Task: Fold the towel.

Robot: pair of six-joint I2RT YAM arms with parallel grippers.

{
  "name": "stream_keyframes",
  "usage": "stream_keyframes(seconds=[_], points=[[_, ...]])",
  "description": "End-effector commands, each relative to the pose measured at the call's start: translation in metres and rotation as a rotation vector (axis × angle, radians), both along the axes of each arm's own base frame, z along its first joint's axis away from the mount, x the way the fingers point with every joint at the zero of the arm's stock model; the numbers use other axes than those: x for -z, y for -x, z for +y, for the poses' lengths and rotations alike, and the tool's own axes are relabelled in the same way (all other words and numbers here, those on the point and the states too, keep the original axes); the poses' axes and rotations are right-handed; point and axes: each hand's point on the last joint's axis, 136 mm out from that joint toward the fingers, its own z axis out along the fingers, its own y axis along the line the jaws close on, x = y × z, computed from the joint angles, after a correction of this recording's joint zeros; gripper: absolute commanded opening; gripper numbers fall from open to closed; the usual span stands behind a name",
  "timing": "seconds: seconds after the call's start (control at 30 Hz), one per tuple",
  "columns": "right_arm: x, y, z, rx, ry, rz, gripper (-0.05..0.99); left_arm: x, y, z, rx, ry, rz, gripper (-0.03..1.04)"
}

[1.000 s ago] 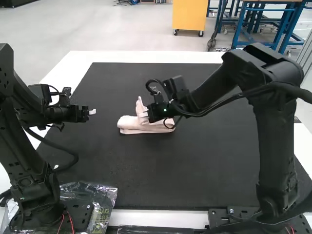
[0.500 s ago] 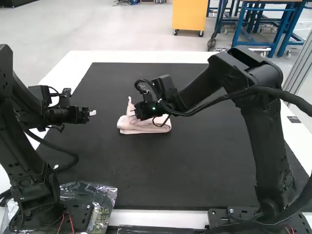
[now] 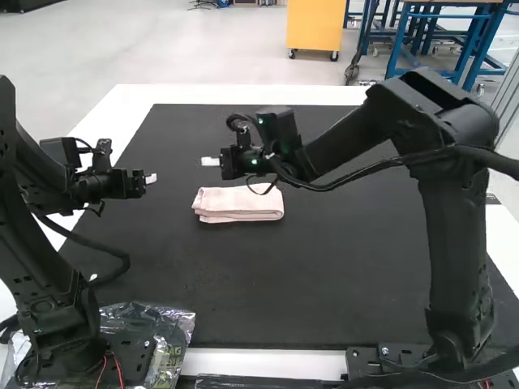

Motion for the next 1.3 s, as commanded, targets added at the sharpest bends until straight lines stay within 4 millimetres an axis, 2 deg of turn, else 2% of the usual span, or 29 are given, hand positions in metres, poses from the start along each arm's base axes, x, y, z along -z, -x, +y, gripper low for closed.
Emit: stream_keyframes(seconds=[0.0, 0.3, 0.7, 0.87, 1.0, 1.1, 1.13, 1.27], points=[[0.017, 0.0, -0.014, -0.002, 0.025, 0.028, -0.02, -0.009, 0.001, 0.002, -0.008, 0.01, -0.022, 0.97], [0.072, -0.009, -0.029, 0.027, 0.076, 0.058, -0.02, -0.015, -0.001, -0.001, -0.01, 0.026, -0.033, 0.97], [0.108, -0.022, -0.025, 0.037, 0.082, 0.065, -0.02, -0.027, 0.0, -0.003, -0.008, 0.027, -0.059, 0.97], [0.134, -0.028, -0.027, 0.047, 0.104, 0.09, -0.02, -0.032, 0.0, -0.003, -0.009, 0.027, -0.067, 0.97], [0.15, -0.028, -0.026, 0.048, 0.122, 0.106, -0.02, -0.044, -0.001, -0.003, -0.018, 0.041, -0.095, 0.97], [0.147, -0.03, -0.027, 0.055, 0.112, 0.119, -0.02, -0.061, -0.002, -0.003, -0.032, 0.056, -0.134, 0.97], [0.139, -0.032, -0.026, 0.056, 0.098, 0.115, -0.02, -0.068, -0.003, -0.003, -0.035, 0.061, -0.15, 0.97], [0.07, -0.045, -0.031, 0.088, 0.019, 0.069, -0.02, -0.099, -0.005, -0.009, -0.031, 0.079, -0.209, 0.97]])
